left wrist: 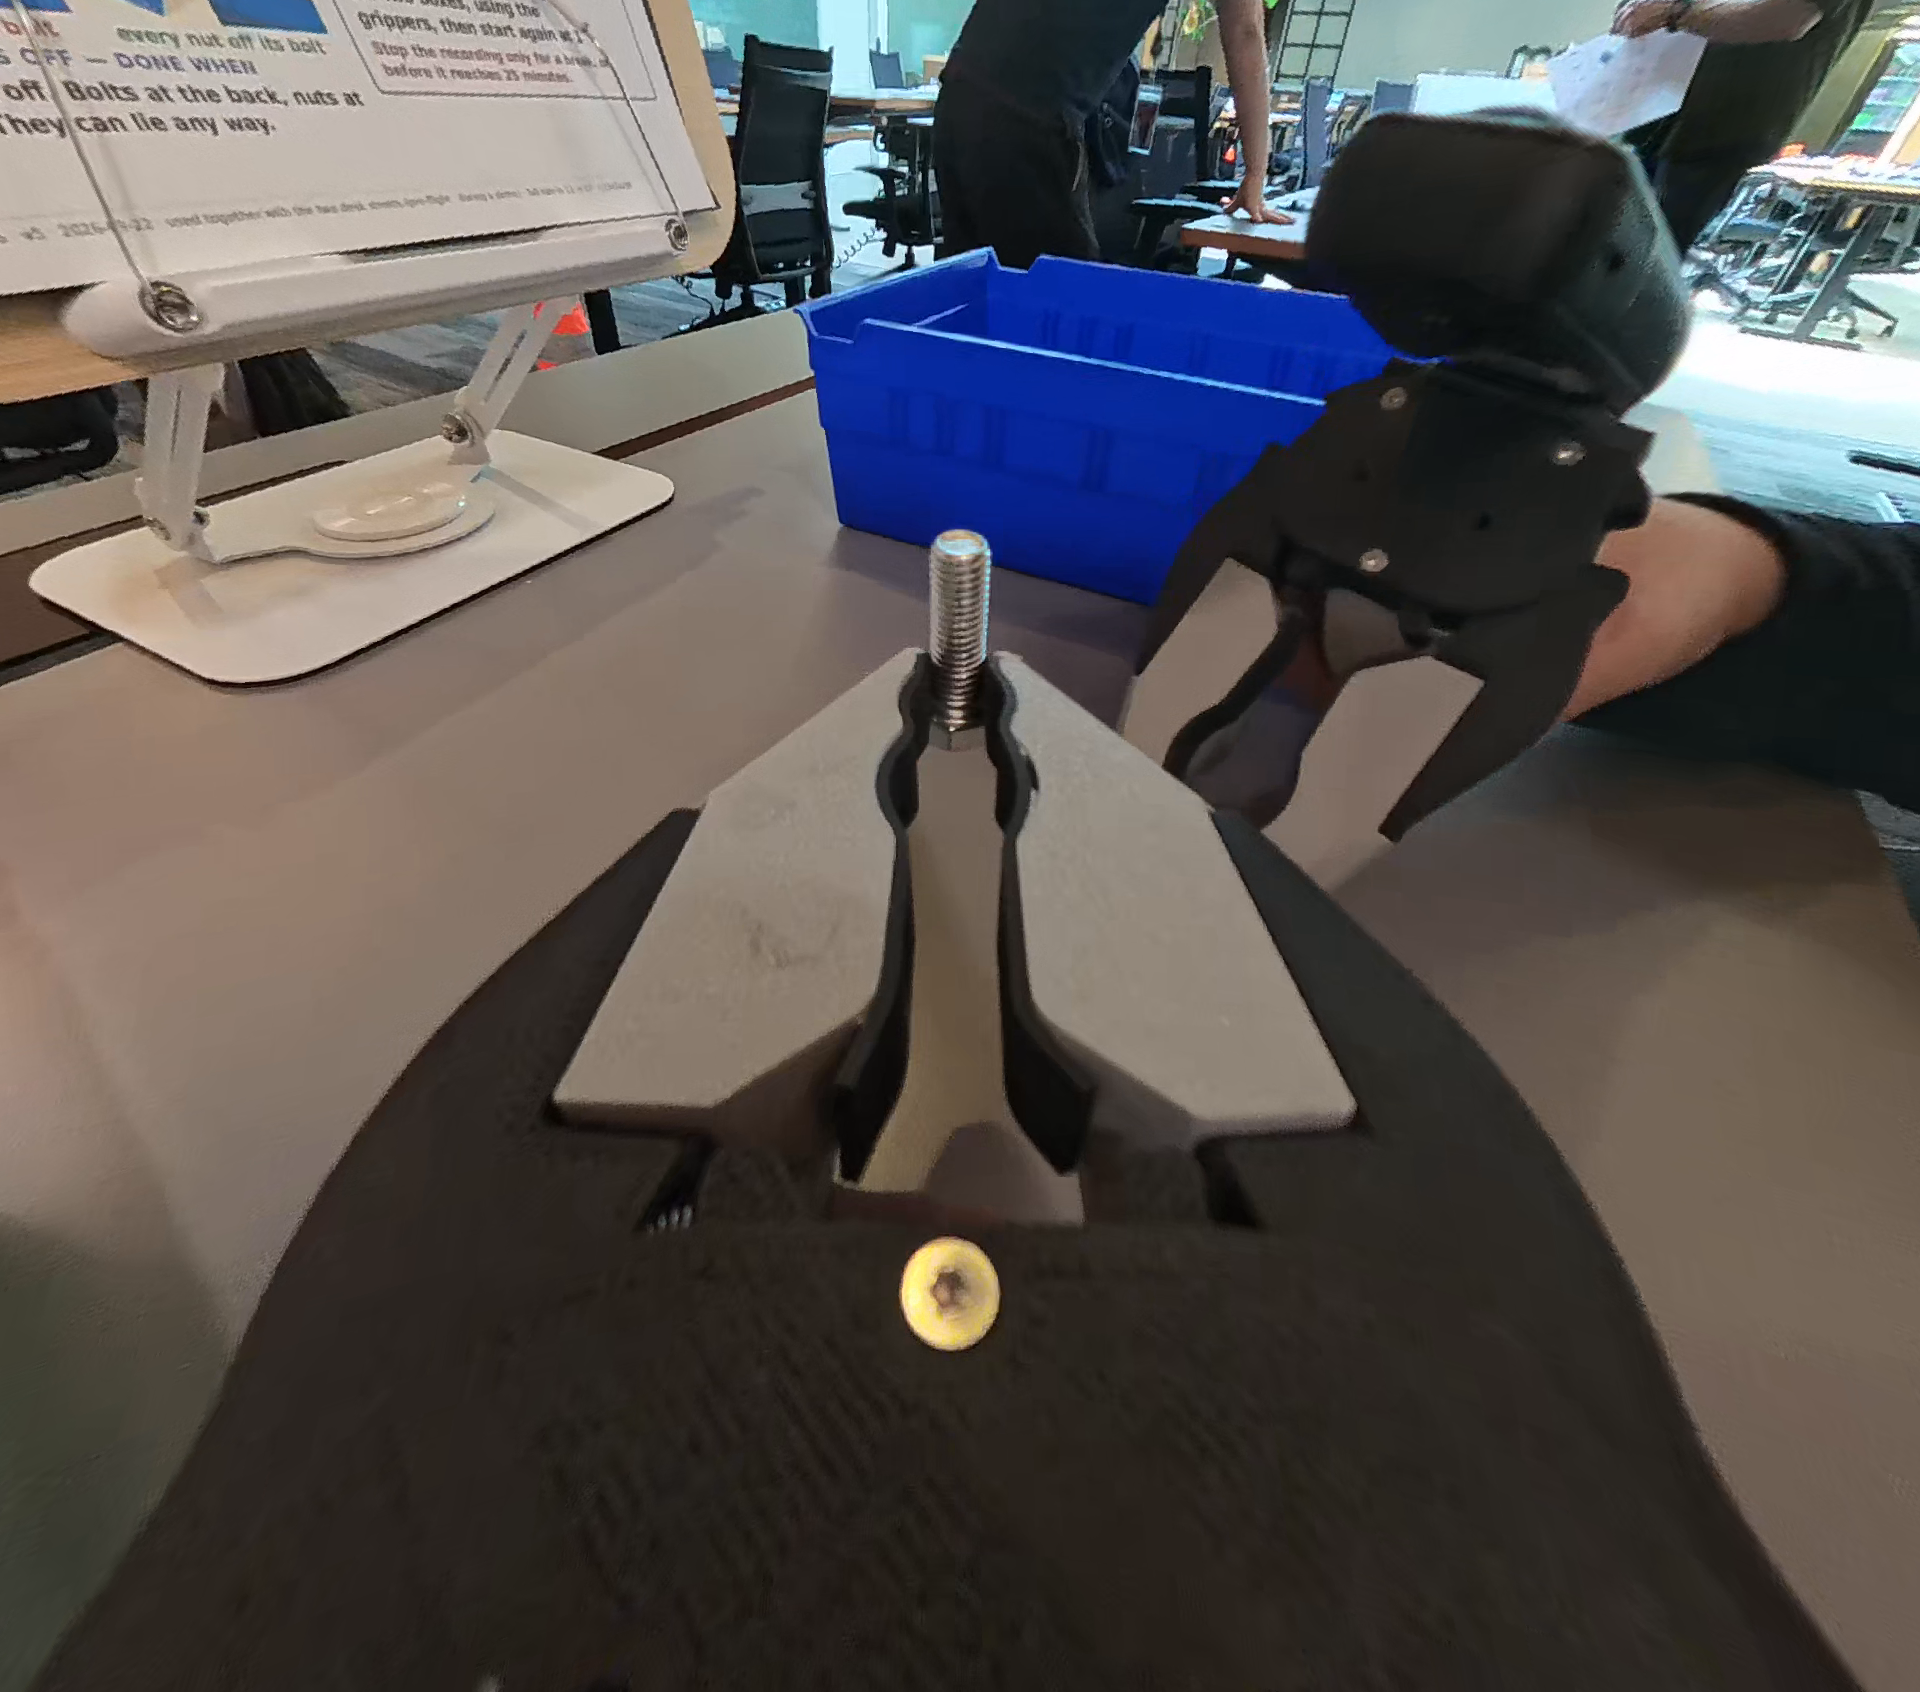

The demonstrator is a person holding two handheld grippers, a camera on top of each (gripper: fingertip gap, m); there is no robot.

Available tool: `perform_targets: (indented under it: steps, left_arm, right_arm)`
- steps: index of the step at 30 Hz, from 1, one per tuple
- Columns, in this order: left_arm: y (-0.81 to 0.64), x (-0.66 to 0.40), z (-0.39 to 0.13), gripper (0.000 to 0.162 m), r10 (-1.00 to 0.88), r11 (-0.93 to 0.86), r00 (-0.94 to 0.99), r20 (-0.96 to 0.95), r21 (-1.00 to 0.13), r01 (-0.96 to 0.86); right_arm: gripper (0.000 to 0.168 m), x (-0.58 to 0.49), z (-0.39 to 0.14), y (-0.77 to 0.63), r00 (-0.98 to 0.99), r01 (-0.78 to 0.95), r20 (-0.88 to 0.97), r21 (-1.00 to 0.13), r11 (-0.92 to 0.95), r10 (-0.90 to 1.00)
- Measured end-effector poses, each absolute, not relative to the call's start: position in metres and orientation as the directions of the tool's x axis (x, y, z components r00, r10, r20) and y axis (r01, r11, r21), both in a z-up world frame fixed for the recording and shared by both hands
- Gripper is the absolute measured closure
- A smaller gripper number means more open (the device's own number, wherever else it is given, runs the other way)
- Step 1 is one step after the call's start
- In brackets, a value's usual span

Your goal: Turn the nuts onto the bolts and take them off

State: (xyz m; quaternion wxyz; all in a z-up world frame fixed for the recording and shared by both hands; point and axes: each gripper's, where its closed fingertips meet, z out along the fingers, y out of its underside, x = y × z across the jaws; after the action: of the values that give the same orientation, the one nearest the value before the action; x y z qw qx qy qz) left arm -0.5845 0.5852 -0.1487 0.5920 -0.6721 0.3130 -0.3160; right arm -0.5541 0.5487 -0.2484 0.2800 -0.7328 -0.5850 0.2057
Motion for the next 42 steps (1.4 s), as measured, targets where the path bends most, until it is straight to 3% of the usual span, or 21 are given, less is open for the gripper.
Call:
perform_targets:
  steps: [2, 8, 12, 16, 21, 28, 42]
  left_arm:
    - [0.586, -0.584, -0.153, 0.155, -0.796, -0.109, 0.603, 0.050, -0.992, -0.062]
    - [0.577, -0.577, -0.153, 0.156, -0.845, -0.125, 0.528, 0.081, -0.991, -0.049]
    - [0.572, -0.575, -0.152, 0.156, -0.869, -0.127, 0.485, 0.092, -0.991, -0.040]
    - [0.562, -0.567, -0.154, 0.155, -0.895, -0.115, 0.439, 0.075, -0.991, -0.065]
    - [0.553, -0.555, -0.157, 0.155, -0.916, -0.098, 0.397, 0.049, -0.990, -0.104]
    - [0.555, -0.557, -0.156, 0.155, -0.912, -0.113, 0.405, 0.065, -0.989, -0.095]
    - [0.554, -0.557, -0.155, 0.155, -0.911, -0.113, 0.406, 0.065, -0.989, -0.095]
  right_arm:
    - [0.154, -0.555, -0.248, 0.549, 0.225, 0.744, 0.039, -0.652, -0.146, 0.974]
    - [0.154, -0.556, -0.240, 0.547, 0.225, 0.722, 0.039, -0.678, -0.140, 0.974]
    - [0.154, -0.559, -0.194, 0.537, 0.201, 0.617, -0.017, -0.774, -0.140, 0.979]
    - [0.154, -0.550, -0.147, 0.541, 0.181, 0.585, -0.012, -0.803, -0.117, 0.983]
    - [0.154, -0.554, -0.116, 0.549, 0.135, 0.638, 0.000, -0.765, -0.087, 0.991]
    - [0.154, -0.573, -0.122, 0.553, 0.117, 0.720, -0.168, -0.665, -0.200, 0.979]
    - [0.154, -0.578, -0.127, 0.555, 0.107, 0.777, -0.067, -0.617, -0.126, 0.992]
